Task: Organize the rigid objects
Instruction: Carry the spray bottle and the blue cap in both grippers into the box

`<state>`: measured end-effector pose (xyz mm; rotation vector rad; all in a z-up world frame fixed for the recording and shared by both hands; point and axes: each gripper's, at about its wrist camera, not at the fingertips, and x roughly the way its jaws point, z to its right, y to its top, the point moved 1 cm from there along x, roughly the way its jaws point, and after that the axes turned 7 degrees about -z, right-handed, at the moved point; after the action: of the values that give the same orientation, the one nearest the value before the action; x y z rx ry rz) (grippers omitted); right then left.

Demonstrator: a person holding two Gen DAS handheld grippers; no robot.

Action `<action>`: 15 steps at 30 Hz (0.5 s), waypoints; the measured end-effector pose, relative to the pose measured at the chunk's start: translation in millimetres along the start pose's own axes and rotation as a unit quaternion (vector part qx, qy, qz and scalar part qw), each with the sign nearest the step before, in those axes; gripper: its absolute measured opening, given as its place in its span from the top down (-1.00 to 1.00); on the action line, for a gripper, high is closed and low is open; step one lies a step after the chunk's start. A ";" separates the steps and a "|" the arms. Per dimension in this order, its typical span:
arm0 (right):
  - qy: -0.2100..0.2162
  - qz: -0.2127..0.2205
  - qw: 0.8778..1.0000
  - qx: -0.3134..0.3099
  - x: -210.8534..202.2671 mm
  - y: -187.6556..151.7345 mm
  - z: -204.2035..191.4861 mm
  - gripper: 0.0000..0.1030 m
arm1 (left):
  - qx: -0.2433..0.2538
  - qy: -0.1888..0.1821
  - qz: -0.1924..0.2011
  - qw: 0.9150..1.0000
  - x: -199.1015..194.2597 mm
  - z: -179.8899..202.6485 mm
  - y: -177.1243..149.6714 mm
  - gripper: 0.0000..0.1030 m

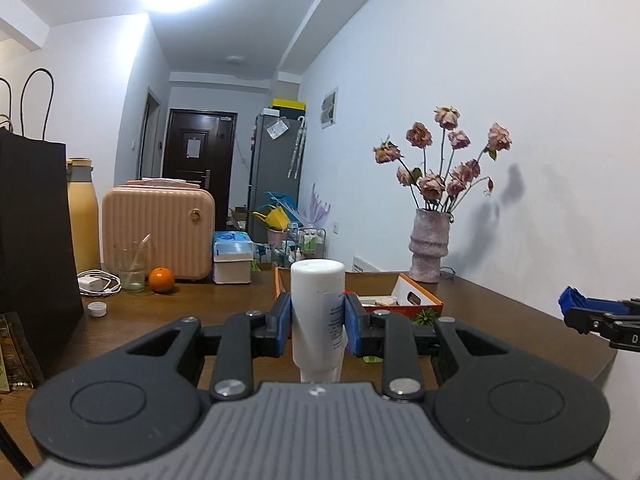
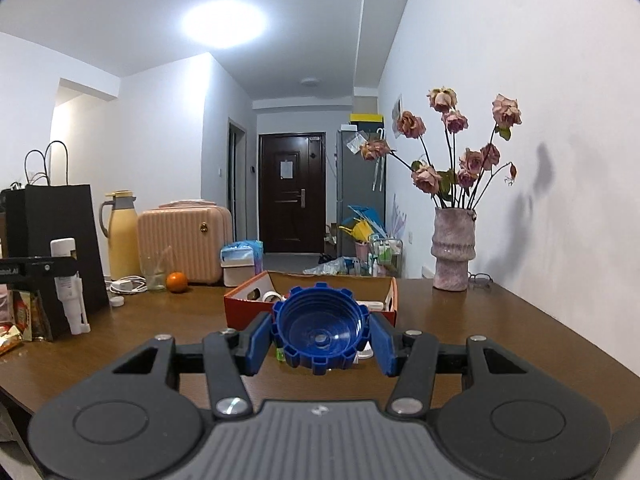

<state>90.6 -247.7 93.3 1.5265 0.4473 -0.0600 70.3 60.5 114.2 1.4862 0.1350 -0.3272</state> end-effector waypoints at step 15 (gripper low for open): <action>-0.017 -0.032 0.999 -0.011 84.6 19.3 19.6 0.00 | 0.066 0.008 -0.032 0.997 115.7 -8.2 37.9 0.46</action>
<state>179.1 -245.5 84.4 1.4870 0.4678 -0.1315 192.2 55.3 116.4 1.6187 0.1774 -0.3825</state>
